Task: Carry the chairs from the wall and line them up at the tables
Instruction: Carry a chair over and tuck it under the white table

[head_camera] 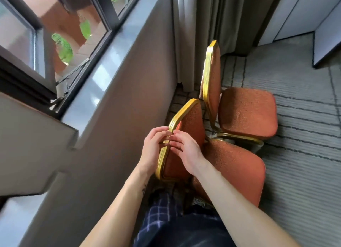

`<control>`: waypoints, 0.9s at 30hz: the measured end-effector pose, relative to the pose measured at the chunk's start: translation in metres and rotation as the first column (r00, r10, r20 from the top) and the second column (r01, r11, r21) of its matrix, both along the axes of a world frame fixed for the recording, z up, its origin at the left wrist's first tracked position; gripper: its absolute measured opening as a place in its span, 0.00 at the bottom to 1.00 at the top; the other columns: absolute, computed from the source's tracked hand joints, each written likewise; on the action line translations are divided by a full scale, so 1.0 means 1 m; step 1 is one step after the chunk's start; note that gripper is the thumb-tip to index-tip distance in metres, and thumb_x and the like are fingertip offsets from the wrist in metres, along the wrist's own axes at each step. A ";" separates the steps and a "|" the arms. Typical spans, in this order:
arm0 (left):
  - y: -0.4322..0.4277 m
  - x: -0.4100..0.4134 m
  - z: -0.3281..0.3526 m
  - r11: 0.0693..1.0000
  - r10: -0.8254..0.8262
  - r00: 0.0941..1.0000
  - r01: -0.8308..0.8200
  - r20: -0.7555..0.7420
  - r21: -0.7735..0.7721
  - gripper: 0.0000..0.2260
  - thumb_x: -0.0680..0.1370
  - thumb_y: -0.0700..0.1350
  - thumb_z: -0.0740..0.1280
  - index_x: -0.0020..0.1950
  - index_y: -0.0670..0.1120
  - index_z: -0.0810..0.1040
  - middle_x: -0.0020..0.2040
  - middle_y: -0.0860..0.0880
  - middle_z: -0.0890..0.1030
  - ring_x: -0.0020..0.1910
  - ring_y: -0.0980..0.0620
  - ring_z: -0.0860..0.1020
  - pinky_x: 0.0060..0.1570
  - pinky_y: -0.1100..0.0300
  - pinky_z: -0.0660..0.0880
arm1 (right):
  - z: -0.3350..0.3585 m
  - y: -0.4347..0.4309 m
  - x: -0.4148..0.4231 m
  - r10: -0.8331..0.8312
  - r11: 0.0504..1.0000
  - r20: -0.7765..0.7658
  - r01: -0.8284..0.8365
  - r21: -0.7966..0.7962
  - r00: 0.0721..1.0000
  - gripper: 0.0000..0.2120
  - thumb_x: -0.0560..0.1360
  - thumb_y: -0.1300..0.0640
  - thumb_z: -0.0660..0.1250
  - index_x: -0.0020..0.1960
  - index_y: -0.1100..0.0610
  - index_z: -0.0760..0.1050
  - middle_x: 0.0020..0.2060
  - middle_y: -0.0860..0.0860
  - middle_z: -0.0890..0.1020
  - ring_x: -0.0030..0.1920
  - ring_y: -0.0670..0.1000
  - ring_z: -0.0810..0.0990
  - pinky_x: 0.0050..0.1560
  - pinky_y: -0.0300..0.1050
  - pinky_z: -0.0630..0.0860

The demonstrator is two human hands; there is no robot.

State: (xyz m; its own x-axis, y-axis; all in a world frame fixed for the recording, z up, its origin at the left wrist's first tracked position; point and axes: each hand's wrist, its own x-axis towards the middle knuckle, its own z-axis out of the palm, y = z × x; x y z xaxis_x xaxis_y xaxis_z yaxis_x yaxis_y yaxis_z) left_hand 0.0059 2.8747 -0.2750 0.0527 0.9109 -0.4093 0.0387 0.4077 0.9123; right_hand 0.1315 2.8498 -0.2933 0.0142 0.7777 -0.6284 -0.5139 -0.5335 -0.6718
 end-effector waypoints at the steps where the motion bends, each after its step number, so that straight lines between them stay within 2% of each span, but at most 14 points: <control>1: 0.009 -0.002 -0.004 0.998 -0.059 0.997 0.059 -0.048 0.013 0.09 0.83 0.43 0.64 0.58 0.48 0.82 0.52 0.49 0.85 0.52 0.52 0.83 0.51 0.59 0.78 | -0.005 0.006 -0.003 -0.005 1.000 0.007 0.005 -0.002 1.000 0.13 0.82 0.52 0.63 0.64 0.52 0.79 0.57 0.52 0.85 0.59 0.51 0.83 0.61 0.49 0.80; 4: 0.047 -0.008 -0.024 0.961 -0.264 0.930 0.276 -0.254 0.013 0.11 0.82 0.45 0.64 0.64 0.52 0.78 0.61 0.52 0.79 0.57 0.59 0.79 0.54 0.65 0.76 | -0.018 0.027 -0.013 -0.057 0.998 0.041 0.059 -0.037 0.998 0.14 0.81 0.52 0.64 0.65 0.52 0.79 0.58 0.52 0.85 0.60 0.51 0.83 0.63 0.51 0.80; 5: 0.058 -0.009 -0.028 0.944 -0.318 0.906 0.330 -0.281 -0.007 0.13 0.82 0.45 0.64 0.67 0.51 0.77 0.63 0.52 0.77 0.57 0.60 0.79 0.54 0.66 0.75 | -0.021 0.032 -0.017 -0.081 0.996 0.067 0.084 -0.042 0.994 0.15 0.80 0.51 0.65 0.66 0.51 0.79 0.58 0.51 0.84 0.61 0.51 0.82 0.64 0.51 0.79; 6: 0.069 -0.008 -0.032 0.921 -0.382 0.886 0.387 -0.263 -0.035 0.14 0.83 0.45 0.64 0.69 0.51 0.75 0.62 0.52 0.77 0.56 0.59 0.80 0.54 0.65 0.76 | -0.024 0.038 -0.021 -0.105 0.993 0.106 0.110 -0.038 0.989 0.16 0.80 0.50 0.65 0.66 0.51 0.78 0.59 0.50 0.84 0.61 0.50 0.82 0.64 0.51 0.79; 9: 0.091 -0.002 -0.038 0.853 -0.518 0.843 0.497 -0.147 -0.158 0.16 0.84 0.47 0.63 0.71 0.54 0.72 0.57 0.49 0.82 0.53 0.54 0.84 0.59 0.55 0.80 | -0.030 0.046 -0.029 -0.147 0.984 0.268 0.169 -0.059 0.952 0.14 0.82 0.52 0.63 0.66 0.48 0.77 0.60 0.46 0.81 0.61 0.46 0.80 0.64 0.49 0.77; 11: 0.104 0.005 -0.044 0.827 -0.562 0.807 0.542 -0.182 -0.150 0.16 0.83 0.47 0.63 0.71 0.57 0.72 0.52 0.46 0.84 0.51 0.53 0.84 0.58 0.54 0.80 | -0.034 0.048 -0.033 -0.181 0.974 0.352 0.216 -0.064 0.918 0.13 0.82 0.53 0.62 0.66 0.47 0.76 0.60 0.45 0.80 0.61 0.44 0.79 0.63 0.46 0.77; 12: 0.109 0.008 -0.046 0.810 -0.585 0.778 0.571 -0.229 -0.133 0.16 0.83 0.46 0.63 0.71 0.57 0.72 0.49 0.46 0.84 0.49 0.54 0.84 0.56 0.58 0.80 | -0.035 0.050 -0.033 -0.191 0.970 0.368 0.233 -0.071 0.910 0.14 0.82 0.53 0.62 0.67 0.47 0.75 0.60 0.45 0.80 0.60 0.43 0.78 0.61 0.43 0.77; 14: 0.115 0.013 -0.046 0.776 -0.617 0.721 0.624 -0.316 -0.092 0.16 0.83 0.45 0.63 0.71 0.57 0.72 0.42 0.50 0.83 0.42 0.60 0.83 0.46 0.68 0.77 | -0.034 0.051 -0.033 -0.172 0.967 0.387 0.230 -0.109 0.906 0.15 0.83 0.53 0.63 0.69 0.48 0.73 0.59 0.43 0.79 0.58 0.41 0.78 0.57 0.37 0.74; 16: 0.121 0.018 -0.046 0.709 -0.673 0.650 0.703 -0.353 -0.060 0.18 0.83 0.43 0.63 0.70 0.58 0.72 0.37 0.56 0.81 0.37 0.65 0.80 0.41 0.73 0.73 | -0.037 0.049 -0.034 -0.132 0.967 0.420 0.210 -0.145 0.898 0.18 0.82 0.54 0.65 0.71 0.48 0.71 0.61 0.44 0.78 0.61 0.42 0.76 0.60 0.39 0.72; 20: 0.135 0.021 -0.055 0.627 -0.721 0.557 0.778 -0.413 -0.046 0.21 0.81 0.46 0.64 0.72 0.63 0.73 0.41 0.57 0.83 0.38 0.64 0.79 0.47 0.64 0.74 | -0.040 0.051 -0.031 -0.096 0.963 0.482 0.204 -0.178 0.871 0.22 0.76 0.53 0.70 0.69 0.45 0.72 0.59 0.42 0.80 0.61 0.44 0.78 0.64 0.46 0.75; 24: 0.131 0.029 -0.050 0.533 -0.761 0.484 0.846 -0.431 0.008 0.19 0.82 0.45 0.63 0.71 0.62 0.75 0.43 0.61 0.81 0.42 0.61 0.80 0.47 0.68 0.74 | -0.037 0.045 -0.027 -0.110 0.944 0.572 0.266 -0.195 0.813 0.23 0.69 0.49 0.72 0.62 0.41 0.71 0.53 0.41 0.80 0.55 0.43 0.79 0.58 0.48 0.79; 27: 0.130 0.044 -0.044 0.431 -0.794 0.413 0.900 -0.446 0.067 0.18 0.82 0.46 0.62 0.70 0.60 0.76 0.49 0.61 0.83 0.48 0.67 0.79 0.51 0.68 0.74 | -0.029 0.037 -0.017 -0.175 0.925 0.613 0.342 -0.166 0.770 0.24 0.68 0.51 0.74 0.61 0.43 0.70 0.53 0.43 0.80 0.53 0.43 0.79 0.55 0.47 0.78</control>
